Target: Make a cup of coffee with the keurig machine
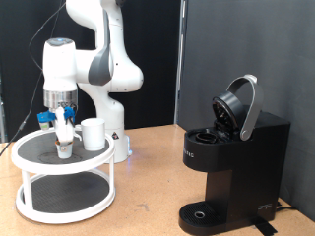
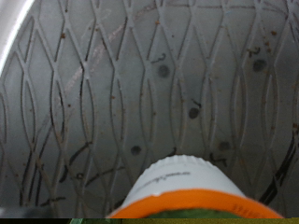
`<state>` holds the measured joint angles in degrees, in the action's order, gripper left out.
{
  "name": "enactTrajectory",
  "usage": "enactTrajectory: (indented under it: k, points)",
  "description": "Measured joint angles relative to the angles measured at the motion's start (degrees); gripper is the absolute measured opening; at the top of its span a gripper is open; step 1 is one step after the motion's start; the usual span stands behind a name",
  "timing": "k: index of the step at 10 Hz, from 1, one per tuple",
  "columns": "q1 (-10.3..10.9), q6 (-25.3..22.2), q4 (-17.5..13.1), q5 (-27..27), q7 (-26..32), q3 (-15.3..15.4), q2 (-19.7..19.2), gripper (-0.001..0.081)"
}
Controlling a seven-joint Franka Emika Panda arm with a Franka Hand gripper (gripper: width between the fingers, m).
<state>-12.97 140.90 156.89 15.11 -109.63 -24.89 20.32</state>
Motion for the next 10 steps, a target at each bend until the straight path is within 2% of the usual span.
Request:
enactTrajectory:
  k: [2, 3, 4, 8, 10]
  points:
    - [0.02, -0.24, -0.12, -0.38, 0.42, -0.01, 0.19, 0.0372]
    - [0.03, -0.56, -0.19, -0.54, 0.54, 0.0, 0.22, 0.0372]
    - [0.07, -2.83, -0.7, -0.82, 0.56, 0.04, 0.52, 0.0372]
    - [0.37, -20.77, -8.11, -5.65, 5.37, 0.05, 4.71, 0.0372]
    - [0.37, -23.35, -10.47, -5.78, 6.56, 0.05, 6.28, 0.0372]
